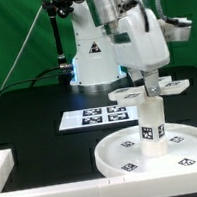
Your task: Assemble round table
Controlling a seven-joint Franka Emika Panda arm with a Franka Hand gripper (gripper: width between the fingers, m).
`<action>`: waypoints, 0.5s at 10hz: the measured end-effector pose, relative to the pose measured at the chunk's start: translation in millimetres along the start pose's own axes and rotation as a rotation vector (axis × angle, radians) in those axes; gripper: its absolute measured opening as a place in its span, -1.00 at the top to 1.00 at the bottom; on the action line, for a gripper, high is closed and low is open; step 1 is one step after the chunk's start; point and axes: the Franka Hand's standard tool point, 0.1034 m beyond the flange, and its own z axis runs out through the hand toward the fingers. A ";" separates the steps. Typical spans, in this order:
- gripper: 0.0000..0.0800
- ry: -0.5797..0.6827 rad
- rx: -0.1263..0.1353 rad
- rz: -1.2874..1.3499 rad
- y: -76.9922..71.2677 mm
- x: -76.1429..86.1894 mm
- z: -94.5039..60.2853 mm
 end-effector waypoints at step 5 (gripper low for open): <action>-0.62 -0.018 0.010 -0.094 -2.8 -4.5 -18.8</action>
Offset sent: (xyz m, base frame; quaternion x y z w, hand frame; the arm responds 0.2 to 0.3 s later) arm 0.0000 0.0000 0.0000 0.0000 0.0000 0.0000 1.0000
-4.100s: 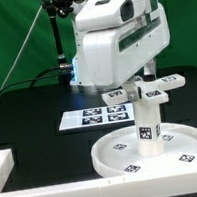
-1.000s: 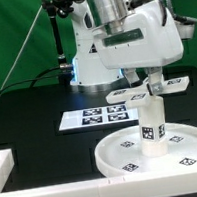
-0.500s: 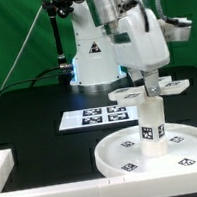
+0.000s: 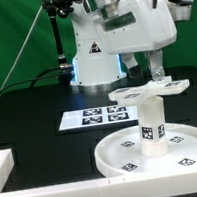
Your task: Assemble round table
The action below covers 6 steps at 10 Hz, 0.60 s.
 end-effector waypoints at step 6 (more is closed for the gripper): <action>-0.62 0.013 -0.009 -0.588 -6.4 -0.7 -3.2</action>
Offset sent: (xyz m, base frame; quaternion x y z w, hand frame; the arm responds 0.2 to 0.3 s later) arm 0.0099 0.0064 0.0102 -0.0286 0.0132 -0.3086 0.9507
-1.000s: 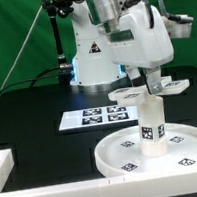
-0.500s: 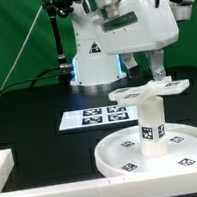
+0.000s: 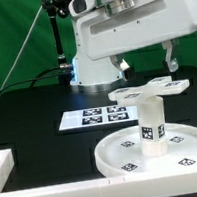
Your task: Assemble round table
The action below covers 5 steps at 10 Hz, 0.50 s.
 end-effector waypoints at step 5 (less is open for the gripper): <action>-0.62 0.006 -0.025 -0.519 -2.4 -0.8 0.0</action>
Offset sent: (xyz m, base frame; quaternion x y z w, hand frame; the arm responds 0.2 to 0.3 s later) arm 0.0010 0.0050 -0.0002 0.0202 0.0017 -0.2215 0.9750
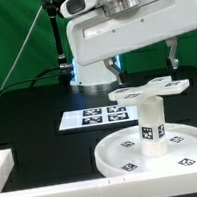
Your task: Assemble round table
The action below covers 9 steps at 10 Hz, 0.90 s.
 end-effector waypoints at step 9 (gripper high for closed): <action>-0.62 -0.034 -0.018 -0.756 -3.4 2.0 -0.9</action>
Offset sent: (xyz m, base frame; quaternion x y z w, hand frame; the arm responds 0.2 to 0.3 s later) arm 0.0000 0.0000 0.0000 0.0000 0.0000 -0.1296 0.9916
